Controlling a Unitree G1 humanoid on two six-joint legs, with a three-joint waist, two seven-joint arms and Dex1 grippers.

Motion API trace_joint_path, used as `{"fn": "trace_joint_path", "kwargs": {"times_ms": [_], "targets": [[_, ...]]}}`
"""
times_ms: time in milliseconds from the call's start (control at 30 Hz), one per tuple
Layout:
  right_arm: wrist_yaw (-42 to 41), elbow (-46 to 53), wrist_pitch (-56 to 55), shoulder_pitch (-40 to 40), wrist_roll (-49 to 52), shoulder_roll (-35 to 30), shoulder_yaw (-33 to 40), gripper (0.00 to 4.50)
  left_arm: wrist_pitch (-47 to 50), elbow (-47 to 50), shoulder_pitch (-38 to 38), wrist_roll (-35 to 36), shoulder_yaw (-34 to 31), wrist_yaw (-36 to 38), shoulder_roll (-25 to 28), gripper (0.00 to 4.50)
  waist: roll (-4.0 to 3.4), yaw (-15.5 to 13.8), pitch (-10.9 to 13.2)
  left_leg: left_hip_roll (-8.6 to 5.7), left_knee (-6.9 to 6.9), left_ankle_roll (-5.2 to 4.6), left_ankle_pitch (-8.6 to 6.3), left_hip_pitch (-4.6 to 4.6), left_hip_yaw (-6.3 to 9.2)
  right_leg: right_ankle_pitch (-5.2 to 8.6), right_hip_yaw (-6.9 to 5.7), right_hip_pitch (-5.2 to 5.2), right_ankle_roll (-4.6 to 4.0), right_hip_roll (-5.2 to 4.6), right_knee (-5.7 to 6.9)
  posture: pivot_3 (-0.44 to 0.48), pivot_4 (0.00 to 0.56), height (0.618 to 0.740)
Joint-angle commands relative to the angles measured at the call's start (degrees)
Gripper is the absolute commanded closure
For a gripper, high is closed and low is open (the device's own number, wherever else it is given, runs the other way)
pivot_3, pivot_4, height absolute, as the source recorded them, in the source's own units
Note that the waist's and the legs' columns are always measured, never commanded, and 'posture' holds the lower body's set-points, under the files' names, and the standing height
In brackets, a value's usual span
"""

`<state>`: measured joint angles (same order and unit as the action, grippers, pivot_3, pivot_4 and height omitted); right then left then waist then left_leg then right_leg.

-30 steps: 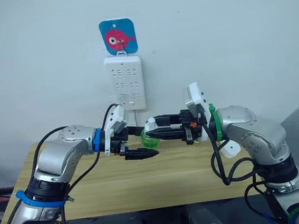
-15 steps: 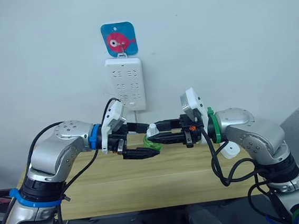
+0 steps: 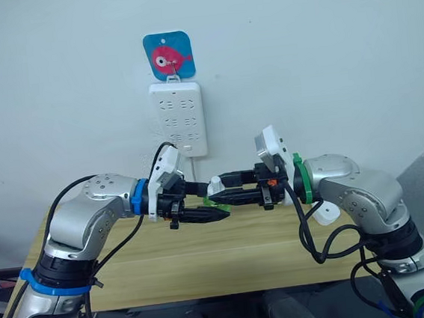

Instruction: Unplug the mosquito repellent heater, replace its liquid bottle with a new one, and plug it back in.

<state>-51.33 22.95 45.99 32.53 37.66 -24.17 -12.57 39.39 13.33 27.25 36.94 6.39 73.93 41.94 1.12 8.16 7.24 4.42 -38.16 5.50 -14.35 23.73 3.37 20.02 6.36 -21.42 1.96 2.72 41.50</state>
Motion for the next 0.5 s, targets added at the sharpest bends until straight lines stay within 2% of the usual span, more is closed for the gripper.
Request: {"fn": "trace_joint_path", "kwargs": {"times_ms": [33, 233, 367, 500], "targets": [[-3.5, 1.85, -1.39, 1.37, 2.32, -0.6, 0.65, 3.47, -0.44, 1.09, -0.36, 0.32, -0.3, 0.92, 0.78, 2.24, 0.0, 0.0, 0.0, -0.01, 0.0, 0.0, 0.0, 0.0, 0.0, 0.0, 0.0, 0.0, 0.0, 0.0, 0.0, -0.095, 0.038, 0.735], [-21.17, -3.69, -6.84, 8.49, -1.75, -7.34, -6.09, 3.47, -1.14, 1.01, -0.06, 0.06, 0.22, 3.69, 1.89, 2.24, -0.01, 0.01, 0.01, -0.02, -0.02, -0.02, 0.01, -0.02, -0.01, 0.0, 0.0, 0.01, 0.0, 0.0, 0.03, -0.098, 0.044, 0.735], [-24.53, -8.51, -8.23, 11.96, -3.59, -8.45, -7.57, 3.47, -1.88, 0.73, 0.24, -0.23, 0.25, 3.33, 1.5, 2.24, -0.01, 0.03, 0.0, -0.02, 0.02, -0.07, 0.04, -0.26, -0.01, -0.01, -0.01, 0.16, -0.01, 0.02, 0.08, -0.084, 0.046, 0.735], [-24.28, -9.52, -9.09, 11.52, -4.64, -9.41, -6.62, 2.1, -2.54, 1.04, -0.43, -0.49, -0.32, 1.5, 0.7, 2.24, 0.0, -0.17, 0.0, -0.04, 0.02, -0.08, 0.04, -0.27, -0.03, -0.01, 0.01, 0.17, -0.01, 0.01, 0.1, -0.087, 0.05, 0.735]]}}
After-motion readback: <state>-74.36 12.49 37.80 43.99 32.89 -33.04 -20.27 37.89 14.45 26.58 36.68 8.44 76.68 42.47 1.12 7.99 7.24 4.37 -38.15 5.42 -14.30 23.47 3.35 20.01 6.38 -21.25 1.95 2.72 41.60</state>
